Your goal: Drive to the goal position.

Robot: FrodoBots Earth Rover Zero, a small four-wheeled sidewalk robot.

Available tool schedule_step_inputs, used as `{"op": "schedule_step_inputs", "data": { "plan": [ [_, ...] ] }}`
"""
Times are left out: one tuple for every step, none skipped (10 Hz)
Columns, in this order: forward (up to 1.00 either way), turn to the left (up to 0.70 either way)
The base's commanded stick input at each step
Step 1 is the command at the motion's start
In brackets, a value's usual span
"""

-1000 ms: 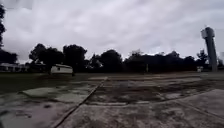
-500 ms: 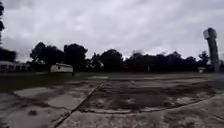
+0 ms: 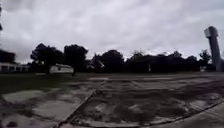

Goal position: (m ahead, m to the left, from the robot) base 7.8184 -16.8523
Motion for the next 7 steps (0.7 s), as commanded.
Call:
{"op": "schedule_step_inputs", "data": {
  "plan": [
    [0.70,0.00],
    [0.70,0.00],
    [0.70,0.00],
    [0.70,0.00],
    [0.70,0.00],
    [0.70,0.00],
    [0.70,0.00]
  ]
}}
